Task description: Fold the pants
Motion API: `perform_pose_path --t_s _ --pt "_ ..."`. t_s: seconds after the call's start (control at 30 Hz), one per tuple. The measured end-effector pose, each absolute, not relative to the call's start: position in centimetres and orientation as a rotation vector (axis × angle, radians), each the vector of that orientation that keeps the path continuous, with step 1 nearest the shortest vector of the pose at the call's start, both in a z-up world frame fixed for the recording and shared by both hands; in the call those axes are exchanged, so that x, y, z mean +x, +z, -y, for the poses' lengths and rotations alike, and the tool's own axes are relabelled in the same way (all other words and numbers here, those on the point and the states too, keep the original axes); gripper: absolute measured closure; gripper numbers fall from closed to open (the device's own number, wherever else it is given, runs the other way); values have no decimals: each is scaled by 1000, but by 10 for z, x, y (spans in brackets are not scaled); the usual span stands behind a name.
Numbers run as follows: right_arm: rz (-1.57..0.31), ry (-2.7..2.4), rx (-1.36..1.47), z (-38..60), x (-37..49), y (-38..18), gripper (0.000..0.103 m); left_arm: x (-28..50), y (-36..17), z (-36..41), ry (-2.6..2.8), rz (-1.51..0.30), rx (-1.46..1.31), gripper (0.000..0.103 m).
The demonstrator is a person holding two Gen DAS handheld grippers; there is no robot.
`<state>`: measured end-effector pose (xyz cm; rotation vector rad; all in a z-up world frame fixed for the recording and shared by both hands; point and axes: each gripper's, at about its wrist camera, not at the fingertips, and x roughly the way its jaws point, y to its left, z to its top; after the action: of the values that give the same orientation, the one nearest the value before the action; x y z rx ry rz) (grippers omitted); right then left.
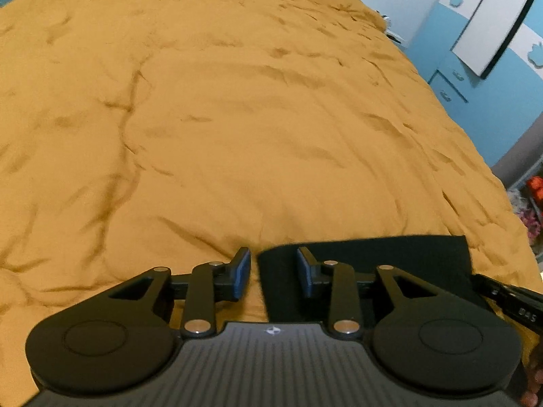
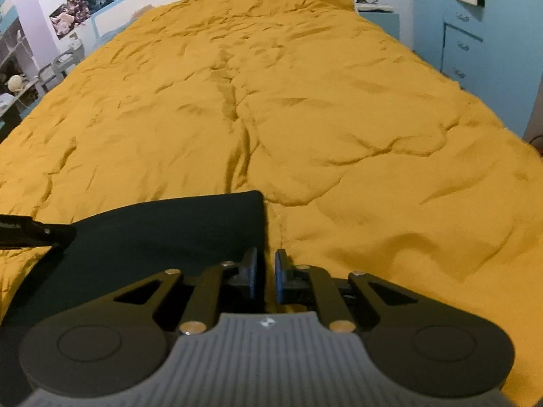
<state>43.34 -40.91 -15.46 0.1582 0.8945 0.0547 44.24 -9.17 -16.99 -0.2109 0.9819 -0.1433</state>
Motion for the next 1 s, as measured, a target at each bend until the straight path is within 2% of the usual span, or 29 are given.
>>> perform_pose_path --t_s 0.2,0.23,0.3,0.4,0.47,0.53,1.0 --pt "-904 0 179 417 417 -130 87 423 -135 67 -51 -967 -188 69" --pt "-911 18 198 418 413 -126 83 416 -129 62 -43 -969 -190 69" --pt "-917 53 236 418 407 -119 67 405 -118 56 -28 -977 -173 69" --pt "-952 121 317 422 398 -109 53 386 -101 46 -51 -1000 -184 68" --pt "-970 140 367 426 393 -105 48 376 -92 38 -97 -989 -236 63" --pt "-1000 137 412 432 389 -105 46 372 -90 34 -124 -988 -291 52" --pt "-1105 158 738 471 401 -151 47 377 -173 24 -225 -1098 -719 49"
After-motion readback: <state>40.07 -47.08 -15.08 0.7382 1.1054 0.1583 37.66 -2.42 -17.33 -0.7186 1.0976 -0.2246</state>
